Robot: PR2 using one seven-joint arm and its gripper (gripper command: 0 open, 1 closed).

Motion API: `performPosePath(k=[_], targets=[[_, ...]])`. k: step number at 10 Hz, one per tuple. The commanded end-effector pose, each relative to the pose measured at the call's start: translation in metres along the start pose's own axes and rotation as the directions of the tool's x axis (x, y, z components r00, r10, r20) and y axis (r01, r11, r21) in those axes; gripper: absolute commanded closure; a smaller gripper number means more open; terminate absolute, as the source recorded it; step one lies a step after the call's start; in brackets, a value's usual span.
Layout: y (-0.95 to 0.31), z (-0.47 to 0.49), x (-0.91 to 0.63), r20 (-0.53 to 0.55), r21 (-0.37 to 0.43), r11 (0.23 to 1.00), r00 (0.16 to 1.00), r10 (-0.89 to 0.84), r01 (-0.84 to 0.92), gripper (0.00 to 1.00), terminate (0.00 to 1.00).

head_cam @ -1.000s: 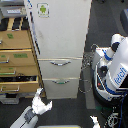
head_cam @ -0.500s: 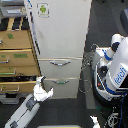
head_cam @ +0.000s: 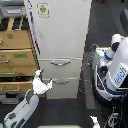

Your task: Opening the fridge

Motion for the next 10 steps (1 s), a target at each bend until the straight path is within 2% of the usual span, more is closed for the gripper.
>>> performPosePath(k=[1, 3, 6, 10], targets=[[0.119, 0.023, 0.073, -0.162, 0.012, 0.917, 0.904, 0.396, -0.4, 0.0, 0.0], [0.125, 0.037, 0.081, -0.149, 0.032, 0.915, 0.903, 0.403, -0.403, 0.0, 0.0], [0.143, 0.046, 0.087, -0.168, 0.011, 0.88, 0.866, 0.47, -0.476, 0.0, 0.0], [0.155, 0.053, 0.075, -0.184, 0.049, 0.873, 0.855, 0.485, -0.485, 0.0, 0.0]])
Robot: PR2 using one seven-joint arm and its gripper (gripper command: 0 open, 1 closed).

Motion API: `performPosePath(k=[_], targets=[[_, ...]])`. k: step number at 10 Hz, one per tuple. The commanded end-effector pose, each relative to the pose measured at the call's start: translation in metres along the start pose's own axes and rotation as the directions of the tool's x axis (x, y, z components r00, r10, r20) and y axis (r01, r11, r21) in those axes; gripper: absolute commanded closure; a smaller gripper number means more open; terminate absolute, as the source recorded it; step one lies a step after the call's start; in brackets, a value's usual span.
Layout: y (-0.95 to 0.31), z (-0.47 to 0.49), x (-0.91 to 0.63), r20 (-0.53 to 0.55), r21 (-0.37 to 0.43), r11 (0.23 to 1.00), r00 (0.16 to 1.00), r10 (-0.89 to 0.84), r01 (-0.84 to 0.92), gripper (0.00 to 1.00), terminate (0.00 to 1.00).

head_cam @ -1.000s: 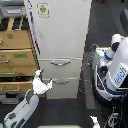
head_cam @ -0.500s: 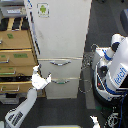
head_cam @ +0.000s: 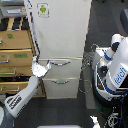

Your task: Opening the fridge

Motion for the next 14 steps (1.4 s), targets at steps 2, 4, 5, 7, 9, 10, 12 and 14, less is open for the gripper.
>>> performPosePath(k=[2, 4, 5, 7, 9, 10, 12, 14], targets=[[0.074, 0.028, 0.019, -0.071, 0.059, 0.983, 0.982, 0.176, -0.172, 0.0, 0.0], [0.083, 0.017, 0.032, -0.097, 0.033, 0.983, 0.978, 0.185, -0.183, 0.0, 0.0], [0.088, 0.012, 0.041, -0.139, -0.046, 0.977, 0.97, 0.199, -0.207, 0.0, 0.0], [0.089, 0.006, 0.055, -0.165, -0.105, 0.97, 0.965, 0.202, -0.221, 0.0, 0.0], [0.09, 0.003, 0.062, -0.165, -0.129, 0.966, 0.966, 0.2, -0.222, 0.0, 0.0], [0.093, 0.001, 0.066, -0.169, -0.167, 0.958, 0.964, 0.203, -0.231, 0.0, 0.0], [0.101, -0.004, 0.069, -0.168, -0.177, 0.956, 0.964, 0.204, -0.233, 0.0, 0.0], [0.106, -0.005, 0.077, -0.162, -0.169, 0.959, 0.966, 0.201, -0.228, 0.0, 0.0]])
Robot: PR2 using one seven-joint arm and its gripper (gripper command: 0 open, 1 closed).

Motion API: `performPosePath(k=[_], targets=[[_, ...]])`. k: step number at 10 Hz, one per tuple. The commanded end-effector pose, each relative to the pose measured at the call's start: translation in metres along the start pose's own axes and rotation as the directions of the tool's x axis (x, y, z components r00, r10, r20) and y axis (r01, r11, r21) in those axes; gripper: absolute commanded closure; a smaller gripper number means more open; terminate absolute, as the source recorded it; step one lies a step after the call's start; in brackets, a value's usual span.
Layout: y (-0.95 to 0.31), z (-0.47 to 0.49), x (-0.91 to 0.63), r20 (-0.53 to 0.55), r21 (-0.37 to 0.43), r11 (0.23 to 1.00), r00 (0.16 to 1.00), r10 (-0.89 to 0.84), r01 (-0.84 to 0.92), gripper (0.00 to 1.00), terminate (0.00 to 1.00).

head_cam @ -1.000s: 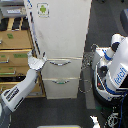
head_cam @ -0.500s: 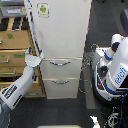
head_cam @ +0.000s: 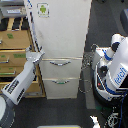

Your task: Opening the fridge

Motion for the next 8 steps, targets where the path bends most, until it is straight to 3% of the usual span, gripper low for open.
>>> performPosePath(k=[1, 8], targets=[[0.012, -0.002, 0.038, -0.005, -0.044, 0.999, 1.0, 0.008, -0.008, 0.0, 0.0], [-0.002, 0.017, 0.091, 0.003, -0.037, 0.999, 1.0, -0.002, 0.003, 0.0, 0.0]])
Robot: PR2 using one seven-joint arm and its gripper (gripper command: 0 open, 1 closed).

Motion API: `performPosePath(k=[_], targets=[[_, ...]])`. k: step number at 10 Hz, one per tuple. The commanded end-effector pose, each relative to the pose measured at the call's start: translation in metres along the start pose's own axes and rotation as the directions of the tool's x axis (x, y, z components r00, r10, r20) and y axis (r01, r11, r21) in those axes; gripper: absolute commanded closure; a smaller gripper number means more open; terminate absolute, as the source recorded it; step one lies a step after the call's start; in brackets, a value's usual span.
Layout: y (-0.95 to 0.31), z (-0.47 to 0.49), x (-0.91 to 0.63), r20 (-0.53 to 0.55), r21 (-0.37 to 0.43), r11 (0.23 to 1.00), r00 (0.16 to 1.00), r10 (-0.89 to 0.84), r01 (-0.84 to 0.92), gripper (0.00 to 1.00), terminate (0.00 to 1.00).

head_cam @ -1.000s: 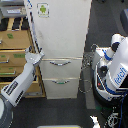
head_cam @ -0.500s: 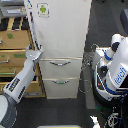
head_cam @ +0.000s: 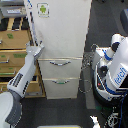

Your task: Opening the fridge

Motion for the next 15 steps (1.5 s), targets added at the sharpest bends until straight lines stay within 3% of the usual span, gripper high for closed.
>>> performPosePath(k=[1, 15], targets=[[-0.014, 0.019, 0.053, 0.009, -0.008, 1.0, 1.0, -0.024, 0.024, 1.0, 0.0], [0.004, -0.002, 0.037, -0.01, 0.014, 0.999, 0.999, -0.049, 0.049, 1.0, 0.0]])
